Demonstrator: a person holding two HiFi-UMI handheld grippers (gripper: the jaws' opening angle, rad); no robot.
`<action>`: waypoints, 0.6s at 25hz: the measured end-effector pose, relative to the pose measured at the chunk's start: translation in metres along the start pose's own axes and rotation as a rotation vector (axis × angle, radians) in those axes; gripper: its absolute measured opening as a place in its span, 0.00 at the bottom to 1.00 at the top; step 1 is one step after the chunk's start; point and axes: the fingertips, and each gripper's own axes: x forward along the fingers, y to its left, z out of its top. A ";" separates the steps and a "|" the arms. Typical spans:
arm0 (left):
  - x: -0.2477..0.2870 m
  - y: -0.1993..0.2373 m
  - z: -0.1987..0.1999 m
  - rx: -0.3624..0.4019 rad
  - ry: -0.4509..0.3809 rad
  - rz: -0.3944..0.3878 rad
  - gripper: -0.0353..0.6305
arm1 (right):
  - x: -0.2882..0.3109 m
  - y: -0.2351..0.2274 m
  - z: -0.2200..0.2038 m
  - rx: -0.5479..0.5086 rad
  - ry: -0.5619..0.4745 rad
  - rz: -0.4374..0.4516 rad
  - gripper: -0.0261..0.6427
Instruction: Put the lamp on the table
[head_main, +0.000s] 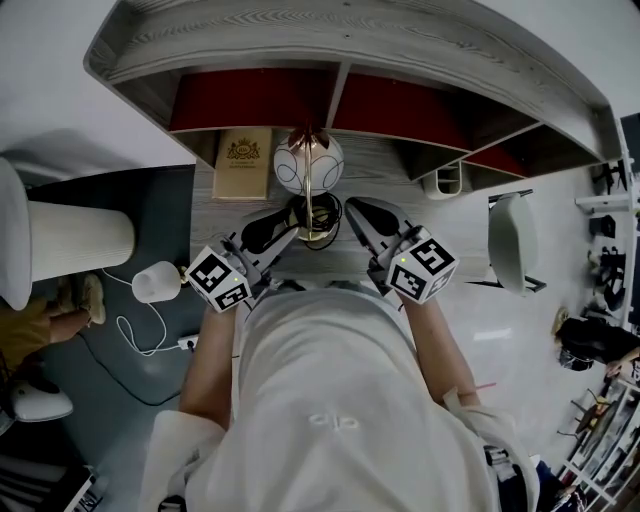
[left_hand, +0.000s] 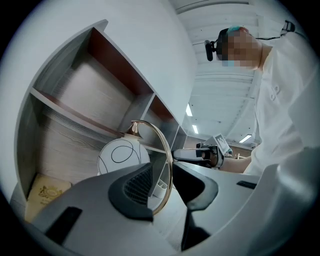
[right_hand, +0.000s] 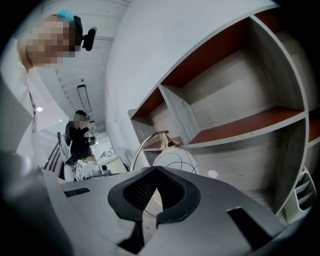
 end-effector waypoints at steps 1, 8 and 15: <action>-0.002 0.002 0.001 0.004 -0.004 0.015 0.24 | 0.000 0.000 -0.001 -0.004 0.001 -0.003 0.08; -0.012 0.019 0.002 0.060 0.012 0.151 0.08 | -0.001 0.002 -0.004 -0.052 0.010 -0.011 0.08; -0.019 0.028 0.005 0.081 0.025 0.223 0.08 | -0.001 0.002 -0.003 -0.068 0.002 -0.029 0.08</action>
